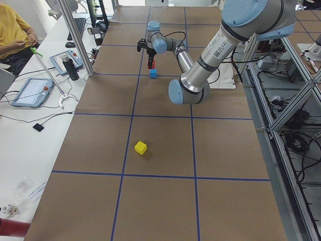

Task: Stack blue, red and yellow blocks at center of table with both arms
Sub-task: 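Carry the red cube with the left gripper onto the blue cube, then release the red cube and move the left gripper toward the yellow cube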

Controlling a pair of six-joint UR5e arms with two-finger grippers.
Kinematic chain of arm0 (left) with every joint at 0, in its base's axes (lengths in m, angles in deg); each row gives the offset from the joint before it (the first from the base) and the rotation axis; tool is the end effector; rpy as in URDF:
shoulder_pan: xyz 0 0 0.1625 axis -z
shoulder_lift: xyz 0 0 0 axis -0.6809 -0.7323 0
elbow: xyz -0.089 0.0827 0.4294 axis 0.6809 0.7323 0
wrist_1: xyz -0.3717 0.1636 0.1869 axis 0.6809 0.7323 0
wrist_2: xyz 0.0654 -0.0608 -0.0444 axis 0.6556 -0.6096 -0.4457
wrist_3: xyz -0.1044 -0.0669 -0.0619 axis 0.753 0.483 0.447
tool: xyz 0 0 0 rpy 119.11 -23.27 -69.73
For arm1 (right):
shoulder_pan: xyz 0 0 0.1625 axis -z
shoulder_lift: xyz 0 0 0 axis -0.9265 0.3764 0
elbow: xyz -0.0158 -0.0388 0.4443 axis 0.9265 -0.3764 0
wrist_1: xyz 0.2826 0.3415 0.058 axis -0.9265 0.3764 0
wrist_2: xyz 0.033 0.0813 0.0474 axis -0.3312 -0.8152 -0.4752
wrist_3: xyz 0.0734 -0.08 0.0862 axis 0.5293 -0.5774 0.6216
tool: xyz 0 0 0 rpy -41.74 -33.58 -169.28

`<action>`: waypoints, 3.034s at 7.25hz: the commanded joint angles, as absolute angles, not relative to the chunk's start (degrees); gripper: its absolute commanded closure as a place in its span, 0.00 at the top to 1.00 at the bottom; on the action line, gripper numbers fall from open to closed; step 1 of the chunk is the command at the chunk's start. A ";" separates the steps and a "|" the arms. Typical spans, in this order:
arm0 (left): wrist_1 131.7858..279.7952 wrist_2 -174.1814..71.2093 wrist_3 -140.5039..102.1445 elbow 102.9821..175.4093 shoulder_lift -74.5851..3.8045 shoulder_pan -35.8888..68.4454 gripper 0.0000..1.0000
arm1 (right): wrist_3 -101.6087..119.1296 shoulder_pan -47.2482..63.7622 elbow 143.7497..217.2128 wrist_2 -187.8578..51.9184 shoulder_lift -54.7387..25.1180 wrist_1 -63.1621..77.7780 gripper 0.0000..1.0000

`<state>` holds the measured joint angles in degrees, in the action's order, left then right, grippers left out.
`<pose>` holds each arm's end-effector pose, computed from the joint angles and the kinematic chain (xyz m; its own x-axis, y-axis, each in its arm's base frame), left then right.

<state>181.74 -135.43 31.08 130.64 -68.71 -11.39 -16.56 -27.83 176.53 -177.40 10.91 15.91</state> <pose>0.6502 -0.5119 0.1448 0.6634 0.0710 -0.7449 0.0613 0.9870 0.1488 0.0870 -0.4709 0.7611 0.7385 -0.0577 0.6717 0.0138 0.9974 0.0704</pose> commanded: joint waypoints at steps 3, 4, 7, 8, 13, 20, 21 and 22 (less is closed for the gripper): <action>182.59 -134.81 31.13 127.94 -69.32 -12.15 0.00 | -16.53 -27.82 176.43 -177.31 10.57 15.99 0.99; 182.59 -134.81 31.22 127.86 -69.41 -12.33 0.00 | -16.53 -27.82 176.43 -177.31 10.57 15.99 1.00; 182.59 -134.81 31.39 127.68 -69.67 -12.33 0.00 | -16.53 -27.82 176.43 -177.31 10.48 15.90 0.99; 182.50 -134.81 31.48 127.59 -69.67 -12.33 0.00 | -16.53 -27.82 176.34 -177.31 10.22 15.90 0.99; 182.50 -134.72 33.59 126.46 -70.28 -12.51 0.26 | -16.44 -27.82 176.43 -177.31 10.22 15.90 0.99; 182.50 -133.40 34.29 125.04 -70.99 -12.95 0.33 | -16.44 -27.82 176.34 -177.31 10.22 15.99 0.99; 182.50 -133.31 34.12 125.04 -70.90 -12.95 0.34 | -16.44 -27.82 176.34 -177.31 10.22 15.99 0.99; 182.59 -133.23 33.77 125.13 -70.82 -12.95 0.48 | -16.44 -27.82 176.34 -177.31 10.22 15.99 0.99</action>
